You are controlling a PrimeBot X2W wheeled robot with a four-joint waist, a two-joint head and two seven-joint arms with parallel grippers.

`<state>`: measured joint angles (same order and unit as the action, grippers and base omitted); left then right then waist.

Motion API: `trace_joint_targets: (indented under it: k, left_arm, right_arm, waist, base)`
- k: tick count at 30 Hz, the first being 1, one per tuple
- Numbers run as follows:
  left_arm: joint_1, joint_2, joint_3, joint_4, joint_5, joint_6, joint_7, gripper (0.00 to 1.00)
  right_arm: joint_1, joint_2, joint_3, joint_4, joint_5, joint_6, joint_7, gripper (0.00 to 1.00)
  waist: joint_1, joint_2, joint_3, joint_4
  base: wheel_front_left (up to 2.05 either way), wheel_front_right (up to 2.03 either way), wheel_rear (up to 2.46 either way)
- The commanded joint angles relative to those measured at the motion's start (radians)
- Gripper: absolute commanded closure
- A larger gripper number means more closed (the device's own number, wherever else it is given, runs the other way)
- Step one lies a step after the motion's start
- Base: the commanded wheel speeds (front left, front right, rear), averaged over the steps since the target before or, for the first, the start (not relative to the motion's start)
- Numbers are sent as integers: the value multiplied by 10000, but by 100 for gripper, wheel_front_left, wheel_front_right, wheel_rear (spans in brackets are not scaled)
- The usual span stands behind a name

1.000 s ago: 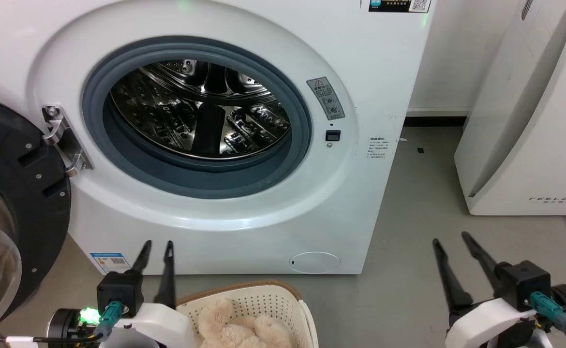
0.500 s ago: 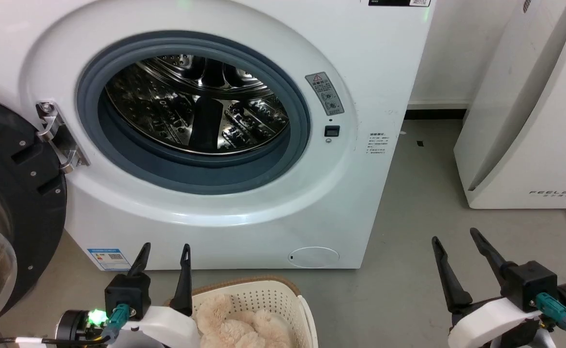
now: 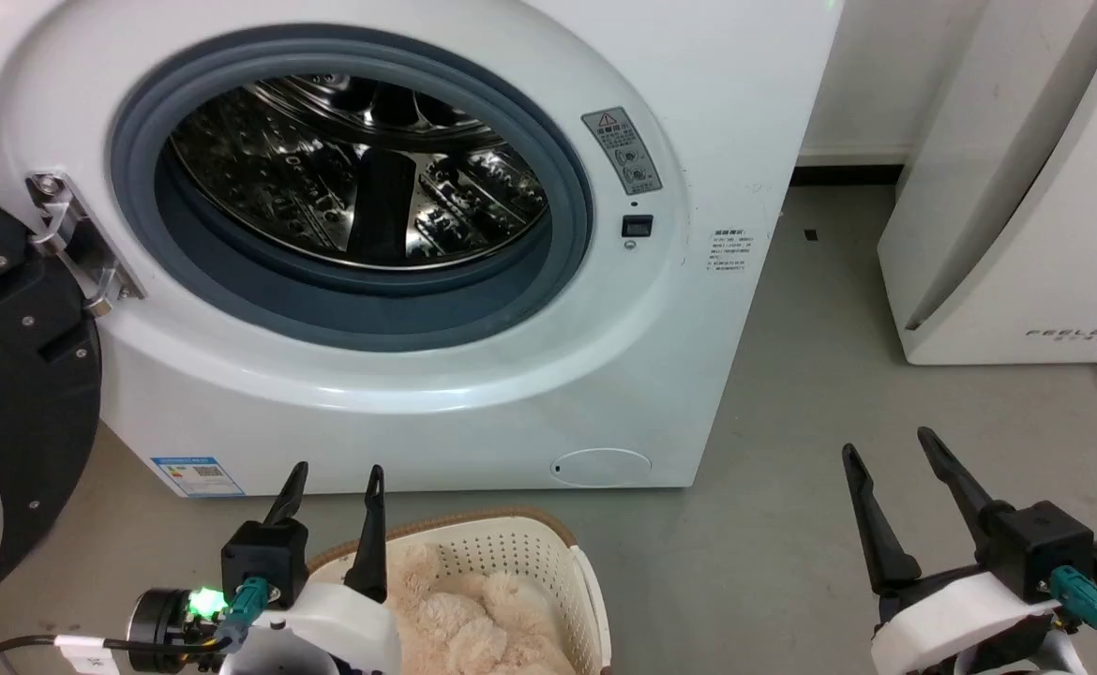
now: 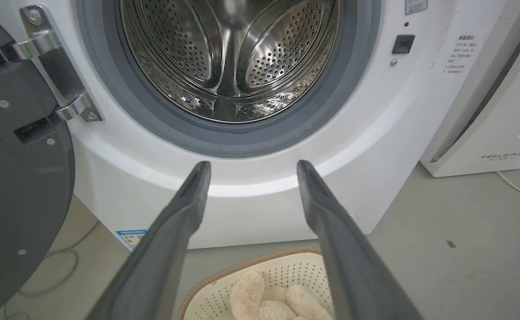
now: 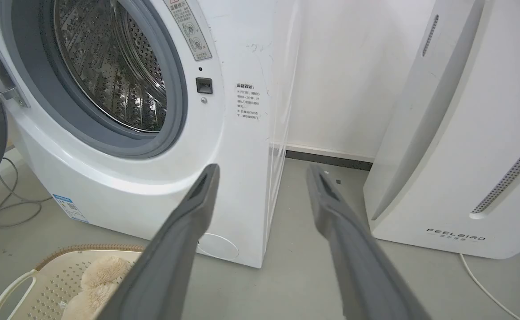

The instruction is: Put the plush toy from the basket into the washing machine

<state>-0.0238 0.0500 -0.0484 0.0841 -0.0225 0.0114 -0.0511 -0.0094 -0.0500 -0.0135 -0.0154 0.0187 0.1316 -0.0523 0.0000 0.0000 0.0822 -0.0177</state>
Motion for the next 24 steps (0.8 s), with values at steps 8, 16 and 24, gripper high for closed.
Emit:
trace_joint_targets:
  k: [8,16,24]
  left_arm:
    - [-540,85,-168,601,-44,0,-265,0]
    - [-893,167,-286,1122,-31,-17,-411,0]
    - [-1377,228,-301,1948,-172,-3,-579,0]
  right_arm:
    - [-293,-1,67,-131,61,-3,-255,0]
    - [-463,-1,-55,-175,166,-3,-401,0]
    - [-634,-1,-67,-293,244,-4,-568,0]
  waist:
    - [0,0,581,-134]
    - [0,0,1072,-230]
    - [0,0,1636,-395]
  base:
    - [0,0,0]
    - [0,0,0]
    - [0,0,0]
